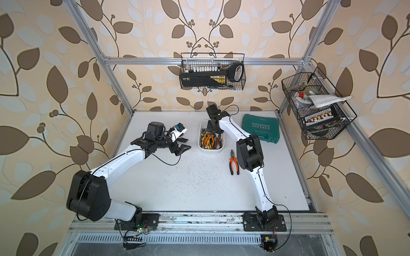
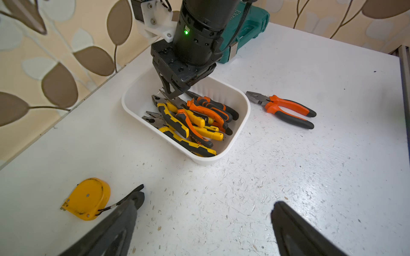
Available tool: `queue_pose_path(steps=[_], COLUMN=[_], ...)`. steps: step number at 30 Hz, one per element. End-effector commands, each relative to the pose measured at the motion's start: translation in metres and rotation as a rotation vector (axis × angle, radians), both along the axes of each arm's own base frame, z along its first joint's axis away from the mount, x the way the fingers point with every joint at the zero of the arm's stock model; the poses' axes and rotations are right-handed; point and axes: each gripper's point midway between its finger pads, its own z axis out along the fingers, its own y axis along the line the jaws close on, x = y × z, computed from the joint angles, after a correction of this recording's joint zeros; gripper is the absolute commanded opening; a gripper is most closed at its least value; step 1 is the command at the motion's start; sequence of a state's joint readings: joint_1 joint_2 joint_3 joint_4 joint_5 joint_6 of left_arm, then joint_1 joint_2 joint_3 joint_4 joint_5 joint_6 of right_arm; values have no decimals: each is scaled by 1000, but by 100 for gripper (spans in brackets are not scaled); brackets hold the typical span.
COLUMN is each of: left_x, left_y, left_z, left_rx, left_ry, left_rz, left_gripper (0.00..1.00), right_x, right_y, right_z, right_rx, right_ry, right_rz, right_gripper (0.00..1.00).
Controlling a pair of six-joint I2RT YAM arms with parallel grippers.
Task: Take the pliers out of the storage box
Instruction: Pick up the pliers from the storage box.
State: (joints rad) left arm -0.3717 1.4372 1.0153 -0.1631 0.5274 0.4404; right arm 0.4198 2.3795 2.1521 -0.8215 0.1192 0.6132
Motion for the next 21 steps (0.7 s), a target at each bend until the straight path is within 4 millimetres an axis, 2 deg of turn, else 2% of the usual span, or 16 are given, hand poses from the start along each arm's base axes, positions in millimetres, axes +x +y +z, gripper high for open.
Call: queue_pose_path(steps=[1, 5, 11, 15, 21], left_x=[2, 1, -2, -3, -3], left_y=[-3, -3, -3, -4, -4], left_z=[15, 14, 12, 11, 12], left_rx=[-38, -38, -39, -40, -44], left_ry=[-17, -11, 2, 7, 9], left_rz=[-17, -20, -25, -29, -30], left_gripper=[99, 99, 99, 99, 99], right_x=[-4, -3, -3, -6, -3], right_y=[9, 12, 12, 13, 19], right_z=[-15, -25, -23, -19, 3], right_rx=[24, 42, 39, 54, 83], right_ry=[53, 79, 77, 75, 18], right_rz=[26, 34, 32, 27, 29], right_gripper=[47, 46, 27, 18, 13])
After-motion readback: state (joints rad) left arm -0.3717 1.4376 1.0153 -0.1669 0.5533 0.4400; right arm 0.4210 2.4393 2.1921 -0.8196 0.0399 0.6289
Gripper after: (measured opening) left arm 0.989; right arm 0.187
